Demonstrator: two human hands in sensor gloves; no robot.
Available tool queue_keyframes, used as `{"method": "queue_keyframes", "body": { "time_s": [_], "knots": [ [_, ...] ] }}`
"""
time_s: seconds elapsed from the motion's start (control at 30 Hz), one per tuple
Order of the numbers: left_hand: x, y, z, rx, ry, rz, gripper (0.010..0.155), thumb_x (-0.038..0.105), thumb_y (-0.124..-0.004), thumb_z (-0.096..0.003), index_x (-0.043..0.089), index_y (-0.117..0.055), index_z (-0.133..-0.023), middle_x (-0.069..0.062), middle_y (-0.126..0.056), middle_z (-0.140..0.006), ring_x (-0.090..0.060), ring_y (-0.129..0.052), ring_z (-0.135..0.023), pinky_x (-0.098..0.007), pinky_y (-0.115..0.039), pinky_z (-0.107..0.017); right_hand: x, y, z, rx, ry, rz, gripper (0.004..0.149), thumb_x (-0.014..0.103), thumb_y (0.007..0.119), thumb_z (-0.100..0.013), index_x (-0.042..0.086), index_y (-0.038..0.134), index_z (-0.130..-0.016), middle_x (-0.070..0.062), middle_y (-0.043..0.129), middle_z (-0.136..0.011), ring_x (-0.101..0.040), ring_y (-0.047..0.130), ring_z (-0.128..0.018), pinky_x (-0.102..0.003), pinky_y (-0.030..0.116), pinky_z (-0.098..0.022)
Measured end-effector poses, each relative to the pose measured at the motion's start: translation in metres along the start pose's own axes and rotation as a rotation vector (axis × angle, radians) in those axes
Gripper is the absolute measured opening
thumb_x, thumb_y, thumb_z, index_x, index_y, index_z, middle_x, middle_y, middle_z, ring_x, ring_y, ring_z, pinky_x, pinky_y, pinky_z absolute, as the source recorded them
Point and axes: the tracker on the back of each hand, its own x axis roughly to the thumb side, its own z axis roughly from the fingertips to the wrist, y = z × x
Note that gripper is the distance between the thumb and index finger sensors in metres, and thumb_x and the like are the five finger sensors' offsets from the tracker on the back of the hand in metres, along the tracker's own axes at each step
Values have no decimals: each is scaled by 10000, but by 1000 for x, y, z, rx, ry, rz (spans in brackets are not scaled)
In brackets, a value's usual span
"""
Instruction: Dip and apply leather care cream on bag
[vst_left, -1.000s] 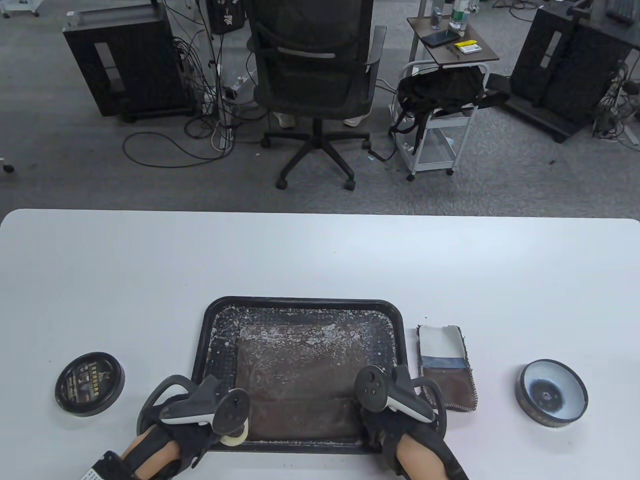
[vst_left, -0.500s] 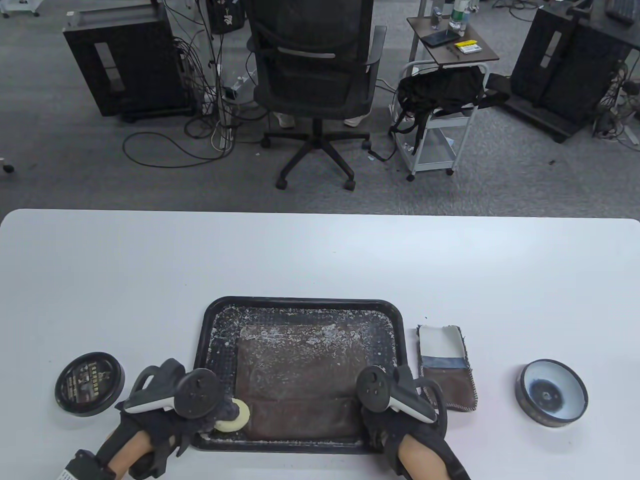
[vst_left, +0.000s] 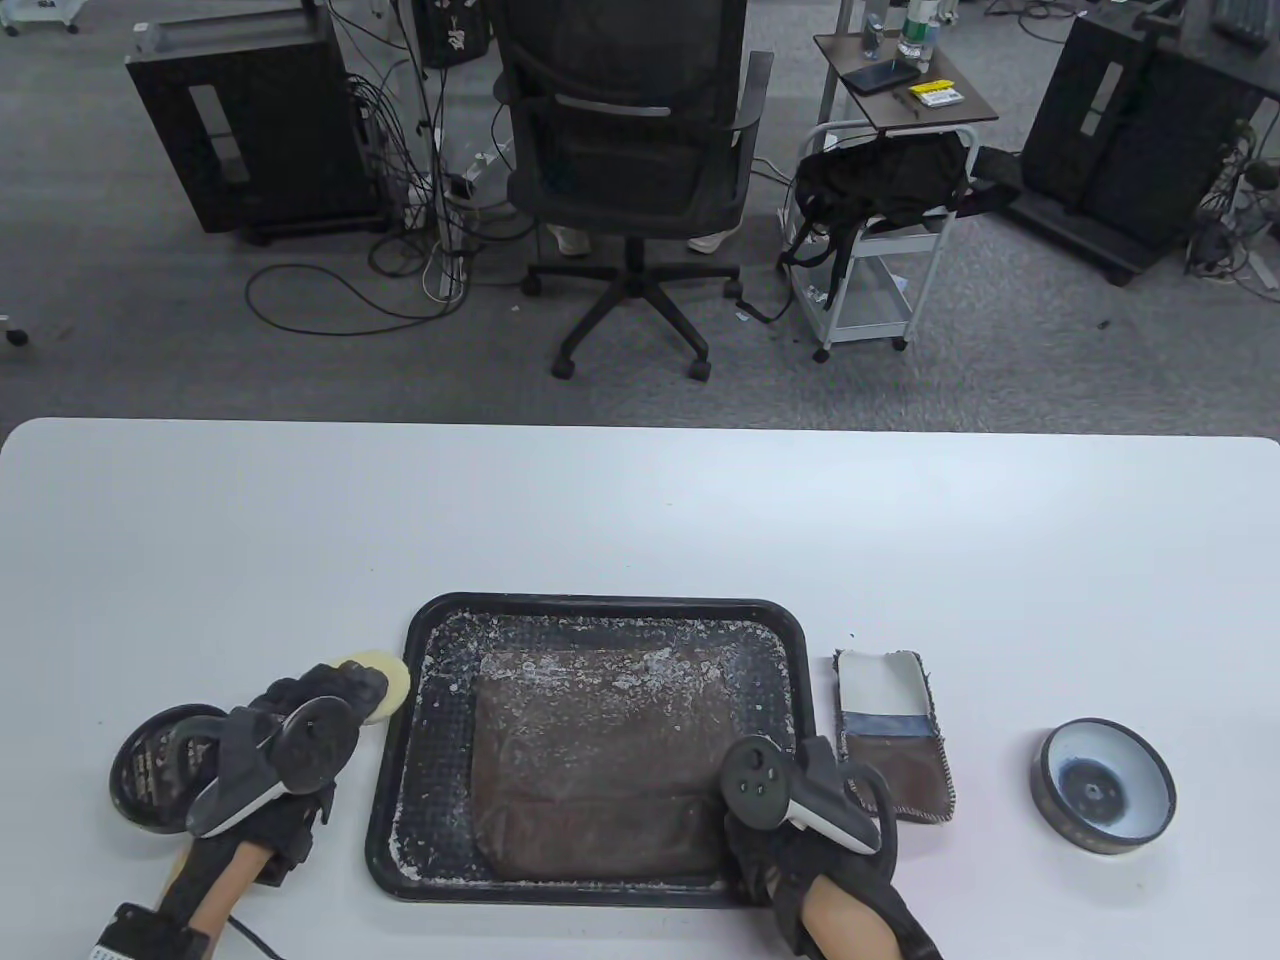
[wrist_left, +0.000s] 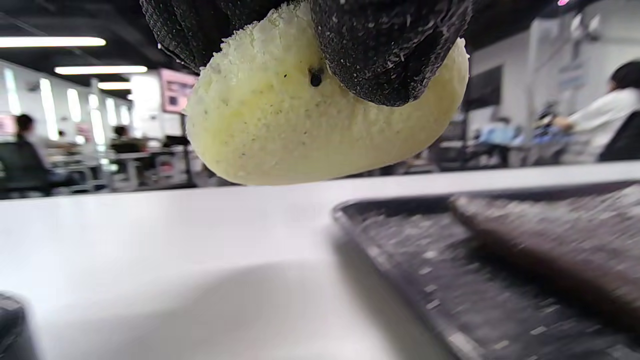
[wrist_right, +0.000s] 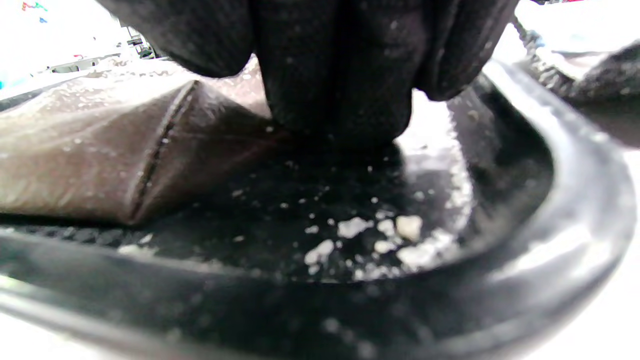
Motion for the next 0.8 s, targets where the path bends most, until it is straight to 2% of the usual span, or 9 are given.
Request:
{"method": "queue_keyframes", "body": {
  "time_s": [0.13,0.37,0.8],
  "knots": [
    [-5,-14,-7,-64,66,-43,510,327,-863,-356,419,-773,-849,134,-851,-912,-141,-887,-854,-365,-762,-654,-2,0,1,1,-2,-11,585,299,751,-416,13,701,-923,-85,893,-781,-303,926,-690,-501,762,-560],
    [-14,-31,-14,-109,93,-53,511,336,-862,-358,423,-766,-852,137,-845,-915,-136,-881,-860,-367,-758,-658,-3,1,2,2,-4,-24,587,298,748,-417,18,692,-930,-86,885,-793,-304,917,-700,-505,754,-566],
    [0,-52,-28,-20,114,-174,513,365,-850,-364,439,-745,-861,157,-819,-935,-125,-843,-896,-374,-738,-682,-3,1,3,8,-4,-24,592,298,747,-418,21,683,-937,-91,875,-805,-311,905,-713,-509,745,-574]
  ]
}}
